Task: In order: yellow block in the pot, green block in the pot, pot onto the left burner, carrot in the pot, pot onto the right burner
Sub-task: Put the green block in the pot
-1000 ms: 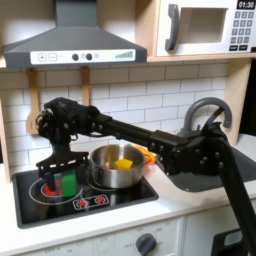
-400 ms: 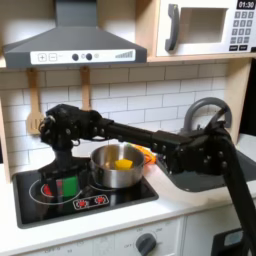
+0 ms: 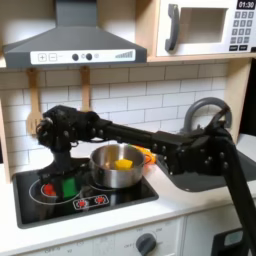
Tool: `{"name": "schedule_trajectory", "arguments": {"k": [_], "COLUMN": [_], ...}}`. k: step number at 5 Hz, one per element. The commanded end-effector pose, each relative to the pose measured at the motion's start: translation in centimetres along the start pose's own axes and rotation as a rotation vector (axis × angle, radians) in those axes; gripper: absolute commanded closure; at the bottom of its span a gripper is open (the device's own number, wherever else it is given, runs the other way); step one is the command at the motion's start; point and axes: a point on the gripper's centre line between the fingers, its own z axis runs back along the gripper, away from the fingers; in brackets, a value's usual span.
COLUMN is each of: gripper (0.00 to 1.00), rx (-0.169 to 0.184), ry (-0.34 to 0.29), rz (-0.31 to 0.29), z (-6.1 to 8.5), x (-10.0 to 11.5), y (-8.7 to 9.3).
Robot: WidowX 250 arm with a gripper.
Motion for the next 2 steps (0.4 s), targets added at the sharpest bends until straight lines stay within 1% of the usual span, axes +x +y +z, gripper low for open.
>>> {"name": "schedule_trajectory", "arguments": {"k": [1,2], "gripper": [1.00,1.00], "rx": [-0.007,-0.015], "ry": [-0.010,-0.035], "rz": [0.010,0.018], "z": [0.5,2.1], "x": [-0.1,0.1], "y": [0.3,0.0]}}
